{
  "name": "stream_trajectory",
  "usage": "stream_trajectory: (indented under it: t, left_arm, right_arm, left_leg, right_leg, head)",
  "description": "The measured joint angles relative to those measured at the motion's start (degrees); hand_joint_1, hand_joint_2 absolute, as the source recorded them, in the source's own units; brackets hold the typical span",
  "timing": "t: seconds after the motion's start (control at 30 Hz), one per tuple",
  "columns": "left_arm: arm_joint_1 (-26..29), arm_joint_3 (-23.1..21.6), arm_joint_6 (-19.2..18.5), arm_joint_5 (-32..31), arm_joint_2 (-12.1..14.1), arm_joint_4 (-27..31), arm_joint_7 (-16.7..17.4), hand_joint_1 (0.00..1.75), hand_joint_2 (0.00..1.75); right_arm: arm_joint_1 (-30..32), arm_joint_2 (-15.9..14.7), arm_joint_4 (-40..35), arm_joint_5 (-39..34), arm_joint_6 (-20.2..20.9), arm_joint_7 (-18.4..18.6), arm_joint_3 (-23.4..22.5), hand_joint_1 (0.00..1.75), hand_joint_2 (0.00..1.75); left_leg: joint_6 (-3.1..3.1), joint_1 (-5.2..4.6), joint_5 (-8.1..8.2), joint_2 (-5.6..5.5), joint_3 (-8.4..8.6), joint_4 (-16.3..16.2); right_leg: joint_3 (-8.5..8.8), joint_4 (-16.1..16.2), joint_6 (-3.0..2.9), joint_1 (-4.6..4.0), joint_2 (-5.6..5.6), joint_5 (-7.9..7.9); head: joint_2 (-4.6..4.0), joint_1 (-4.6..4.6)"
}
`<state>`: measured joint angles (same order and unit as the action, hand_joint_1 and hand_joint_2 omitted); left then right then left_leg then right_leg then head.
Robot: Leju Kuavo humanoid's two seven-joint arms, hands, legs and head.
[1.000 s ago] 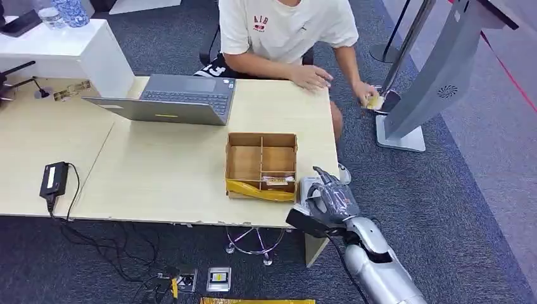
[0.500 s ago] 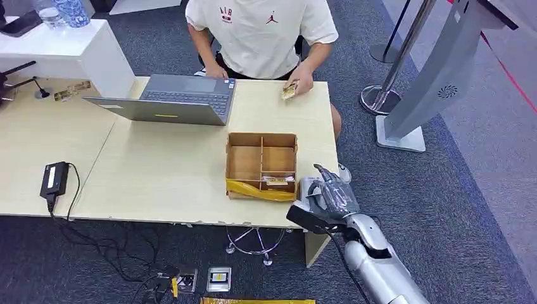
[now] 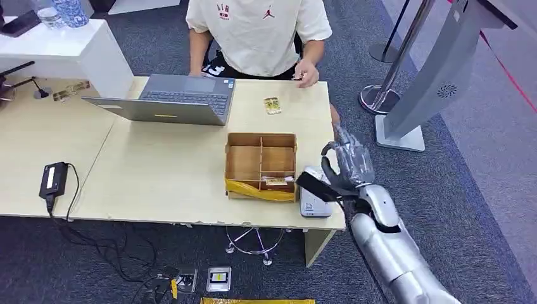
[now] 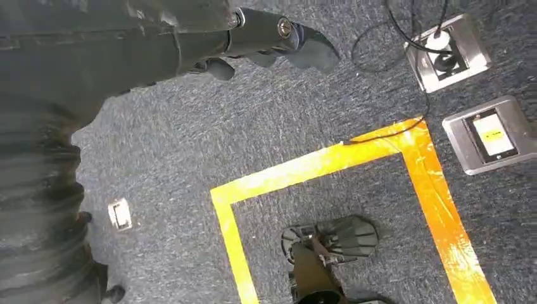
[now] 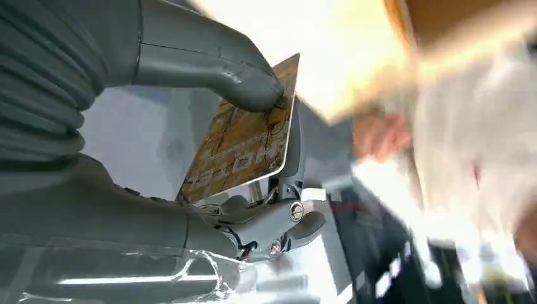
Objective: Pass the card to the sensor for recognition and then transmit it.
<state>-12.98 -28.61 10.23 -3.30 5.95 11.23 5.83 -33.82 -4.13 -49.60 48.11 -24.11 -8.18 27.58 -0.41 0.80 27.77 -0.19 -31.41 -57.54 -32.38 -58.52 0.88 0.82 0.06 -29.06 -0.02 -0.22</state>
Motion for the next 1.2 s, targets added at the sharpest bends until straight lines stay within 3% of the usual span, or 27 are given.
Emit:
stream_trajectory:
  t: [0.1, 0.23, 0.4, 0.53, 0.73, 0.83, 0.9, 1.07, 1.2]
  left_arm:
    - [-0.01, -0.04, 0.0, -0.61, 0.13, 0.0, -0.26, 0.0, 1.75]
    - [-0.06, -0.11, -0.18, -1.16, 0.17, 0.0, -0.68, 0.0, 1.75]
    - [-0.46, -0.11, -0.68, -1.55, 0.09, 0.04, -0.96, 0.0, 1.75]
    - [-1.73, -0.11, -0.74, -1.27, -0.39, 0.04, -0.18, 0.0, 1.75]
    - [-2.93, 0.04, -0.7, 0.44, -1.6, 0.09, 0.96, 0.0, 1.75]
    - [-3.03, 0.31, -0.63, 1.58, -1.88, 0.09, 1.4, 0.0, 1.75]
    - [-3.24, 0.89, -0.63, 2.67, -2.4, 0.09, 3.27, 0.0, 1.75]
    - [-4.2, 1.99, -0.66, 4.09, -3.89, 0.28, 8.38, 0.0, 1.75]
    - [-4.62, 2.47, -0.66, 4.37, -4.78, 0.41, 10.45, 0.0, 1.75]
  right_arm:
    - [-4.19, -0.85, -2.97, -0.09, -1.13, -1.31, -3.15, 1.75, 1.75]
    - [-11.15, -1.66, -6.8, -2.93, 2.72, -3.41, -6.75, 1.75, 1.75]
    - [-17.12, -1.59, -7.56, -1.66, 3.37, -7.26, -7.93, 1.75, 1.75]
    - [-24.13, 0.41, -2.65, 1.2, 6.89, -9.98, -7.54, 1.75, 1.75]
    - [-31.65, 3.65, 7.86, 5.27, 8.66, -13.05, -4.91, 1.75, 1.75]
    - [-34.29, 4.66, 12.16, 7.06, 10.13, -12.63, -3.51, 1.75, 1.75]
    - [-36.09, 5.53, 15.65, 9.96, 13.51, -10.08, -2.01, 1.75, 1.75]
    - [-38.58, 6.27, 22.83, 13.96, 17.45, -3.66, 2.32, 1.75, 1.75]
    - [-38.48, 6.32, 25.38, 13.79, 18.52, -0.63, 2.95, 1.75, 1.75]
  left_leg:
    - [0.05, -0.02, -0.04, 0.0, -0.01, -0.01]
    - [0.05, -0.02, -0.05, 0.01, 0.0, -0.01]
    - [0.04, -0.01, -0.05, 0.0, -0.06, 0.0]
    - [-0.03, 0.0, -0.1, -0.01, -0.07, 0.01]
    - [-0.03, 0.0, -0.18, -0.14, -0.13, 0.0]
    - [-0.03, 0.0, -0.18, -0.14, -0.14, 0.0]
    - [-0.03, -0.01, -0.18, -0.17, -0.16, 0.0]
    - [-0.03, -0.01, -0.18, -0.19, -0.17, -0.02]
    - [-0.02, -0.01, -0.19, -0.21, -0.18, -0.03]
  right_leg:
    - [-0.01, 0.0, 0.0, 0.02, -0.01, 0.04]
    - [-0.02, 0.0, -0.03, 0.02, 0.02, 0.07]
    - [-0.04, -0.03, -0.03, 0.01, 0.01, 0.07]
    - [-0.05, -0.05, -0.03, 0.0, -0.01, 0.07]
    - [-0.05, -0.06, -0.03, -0.01, -0.13, 0.07]
    - [-0.06, -0.05, -0.03, 0.0, -0.12, 0.07]
    - [-0.07, -0.04, -0.03, 0.0, -0.18, 0.07]
    - [-0.13, -0.02, -0.03, 0.01, -0.2, 0.08]
    - [-0.15, -0.02, -0.03, 0.01, -0.21, 0.08]
  head:
    - [0.02, 0.0]
    - [0.02, 0.0]
    - [0.0, 0.0]
    - [0.02, -0.02]
    - [0.0, -0.02]
    - [0.02, -0.02]
    - [0.0, 0.04]
    - [0.0, 0.0]
    - [0.0, 0.02]
